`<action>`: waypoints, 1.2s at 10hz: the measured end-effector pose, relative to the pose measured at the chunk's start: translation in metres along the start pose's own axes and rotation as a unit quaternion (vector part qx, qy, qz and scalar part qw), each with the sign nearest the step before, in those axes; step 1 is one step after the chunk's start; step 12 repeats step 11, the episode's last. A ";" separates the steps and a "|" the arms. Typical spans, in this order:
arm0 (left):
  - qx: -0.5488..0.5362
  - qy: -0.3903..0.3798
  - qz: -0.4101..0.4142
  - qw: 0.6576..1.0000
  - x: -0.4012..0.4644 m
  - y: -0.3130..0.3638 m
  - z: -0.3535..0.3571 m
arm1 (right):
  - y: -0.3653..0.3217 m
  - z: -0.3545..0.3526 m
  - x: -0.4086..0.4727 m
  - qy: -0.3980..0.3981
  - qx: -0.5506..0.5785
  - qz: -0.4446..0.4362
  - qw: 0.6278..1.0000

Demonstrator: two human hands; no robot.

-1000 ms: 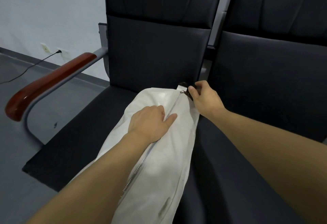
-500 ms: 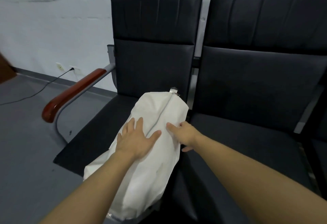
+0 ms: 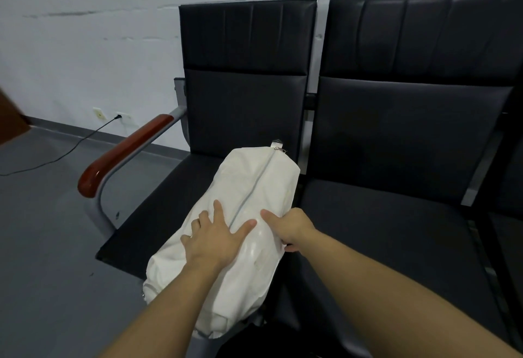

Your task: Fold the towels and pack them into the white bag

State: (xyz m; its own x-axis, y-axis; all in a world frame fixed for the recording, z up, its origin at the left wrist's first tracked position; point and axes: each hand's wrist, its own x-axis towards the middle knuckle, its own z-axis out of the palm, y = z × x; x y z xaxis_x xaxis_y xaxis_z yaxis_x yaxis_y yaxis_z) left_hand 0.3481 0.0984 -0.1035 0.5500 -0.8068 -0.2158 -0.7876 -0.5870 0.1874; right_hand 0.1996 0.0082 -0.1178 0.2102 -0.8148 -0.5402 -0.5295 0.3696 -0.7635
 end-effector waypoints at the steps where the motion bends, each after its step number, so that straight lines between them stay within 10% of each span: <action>1: 0.001 0.006 -0.002 1.000 0.007 0.001 0.005 | -0.002 0.002 0.006 0.024 -0.008 -0.004 1.000; 7: -0.008 0.023 0.020 0.999 0.031 0.014 0.015 | -0.001 -0.014 0.010 0.086 -0.244 -0.130 0.957; 8: 0.049 0.144 0.125 0.980 0.007 0.031 0.008 | 0.005 -0.042 -0.021 0.136 -0.309 -0.200 0.920; 12: -0.031 0.182 0.331 0.925 -0.098 0.146 -0.079 | 0.012 -0.180 -0.158 0.299 -0.380 -0.279 0.830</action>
